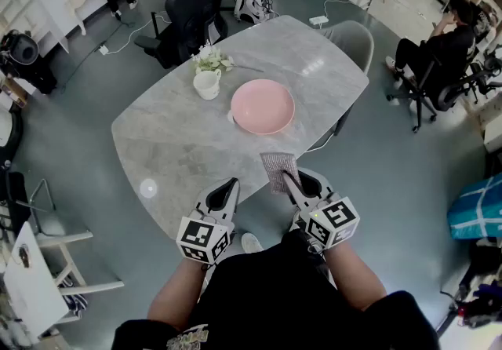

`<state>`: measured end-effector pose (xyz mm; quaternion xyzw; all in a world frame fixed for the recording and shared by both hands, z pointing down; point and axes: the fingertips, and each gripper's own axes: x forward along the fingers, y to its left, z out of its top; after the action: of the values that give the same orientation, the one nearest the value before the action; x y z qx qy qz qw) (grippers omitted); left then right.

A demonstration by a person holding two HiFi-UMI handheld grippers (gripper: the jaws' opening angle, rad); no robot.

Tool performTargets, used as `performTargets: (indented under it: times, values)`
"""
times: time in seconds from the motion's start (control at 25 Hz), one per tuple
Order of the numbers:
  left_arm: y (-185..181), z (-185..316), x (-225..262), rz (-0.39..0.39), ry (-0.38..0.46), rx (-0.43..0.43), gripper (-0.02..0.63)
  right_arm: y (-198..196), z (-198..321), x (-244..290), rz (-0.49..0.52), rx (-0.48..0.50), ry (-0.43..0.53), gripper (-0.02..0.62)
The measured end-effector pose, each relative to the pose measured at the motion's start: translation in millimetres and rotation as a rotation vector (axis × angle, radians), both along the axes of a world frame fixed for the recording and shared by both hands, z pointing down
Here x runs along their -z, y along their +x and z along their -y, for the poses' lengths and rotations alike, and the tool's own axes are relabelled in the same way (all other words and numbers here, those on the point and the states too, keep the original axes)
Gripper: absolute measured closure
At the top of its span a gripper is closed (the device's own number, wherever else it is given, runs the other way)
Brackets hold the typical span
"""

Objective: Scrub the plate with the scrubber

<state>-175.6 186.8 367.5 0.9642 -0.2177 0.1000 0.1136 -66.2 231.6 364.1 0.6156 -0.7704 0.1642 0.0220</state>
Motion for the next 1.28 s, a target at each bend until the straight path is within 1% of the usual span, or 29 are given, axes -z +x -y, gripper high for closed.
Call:
performTargets:
  times: [0.6,0.88,1.08,1.28]
  values:
    - [1.0,0.3,-1.1,-0.003,-0.002,-0.008,0.589,5.5,0.7,-0.2,0.016,-0.024,0.011,0.522]
    - [-4.1,4.6,-4.6,0.000,-0.003,-0.013,0.589,2.3,6.0,-3.0,0.015,-0.024,0.007,0.522]
    - [-7.0,14.5,-8.2,0.012,-0.010,0.011,0.589,2.7,16.0,-3.9,0.012,-0.014,0.003,0.521]
    - [5.4,24.3,-13.2,0.027,-0.023,0.027,0.589,17.8,28.6,-7.3,0.016,-0.001,-0.003,0.522]
